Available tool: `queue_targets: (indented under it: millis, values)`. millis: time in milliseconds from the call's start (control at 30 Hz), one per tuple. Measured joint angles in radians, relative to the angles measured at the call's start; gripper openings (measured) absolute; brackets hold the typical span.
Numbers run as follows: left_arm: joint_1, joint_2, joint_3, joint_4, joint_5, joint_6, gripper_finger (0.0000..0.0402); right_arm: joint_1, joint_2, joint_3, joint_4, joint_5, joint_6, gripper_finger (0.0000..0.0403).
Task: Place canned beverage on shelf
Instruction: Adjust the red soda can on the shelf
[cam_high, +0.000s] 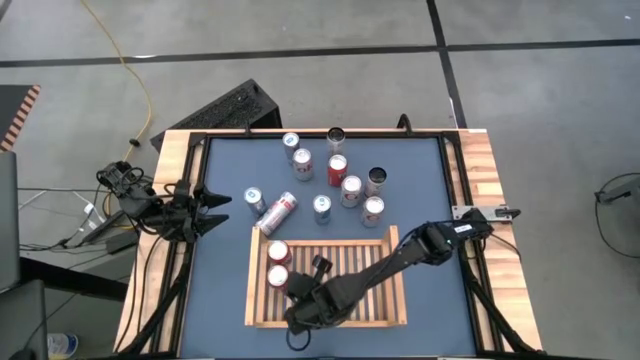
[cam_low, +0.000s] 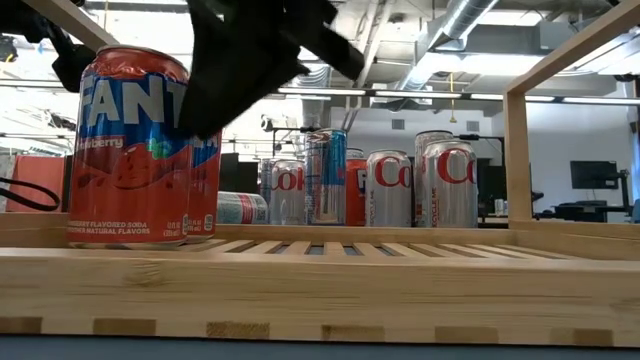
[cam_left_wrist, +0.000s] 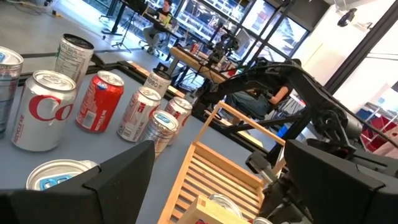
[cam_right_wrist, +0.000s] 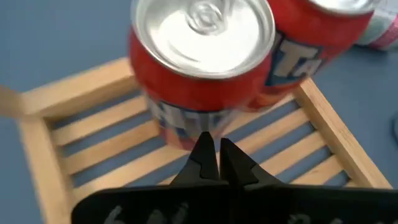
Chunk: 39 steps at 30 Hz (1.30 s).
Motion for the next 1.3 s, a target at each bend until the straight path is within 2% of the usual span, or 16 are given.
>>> queue_targets:
  millis: [333, 667, 767, 933, 1100, 1300]
  values:
    - [0.000, 0.000, 0.000, -0.011, -0.005, 0.000, 0.0348, -0.014, 0.000, -0.001, 0.046, -0.025, -0.049, 0.0000]
    - [0.000, 0.000, 0.000, -0.012, -0.006, 0.000, 0.0348, -0.002, -0.001, 0.000, -0.011, -0.025, -0.044, 0.0000]
    - [0.000, 0.000, 0.000, -0.010, -0.007, 0.000, 0.0348, 0.010, -0.028, -0.001, -0.067, -0.025, -0.043, 0.0000]
    - [0.000, 0.000, 0.000, 0.012, 0.000, 0.000, 0.0348, 0.017, -0.145, 0.000, -0.219, 0.002, -0.048, 0.0000]
    - [0.000, 0.000, 0.000, 0.010, 0.002, 0.010, 0.0348, -0.034, -0.220, 0.001, -0.286, 0.025, -0.156, 0.0000]
    - [0.000, 0.000, 0.000, 0.009, 0.002, 0.011, 0.0348, -0.106, -0.147, 0.001, -0.239, 0.014, -0.255, 0.0000]
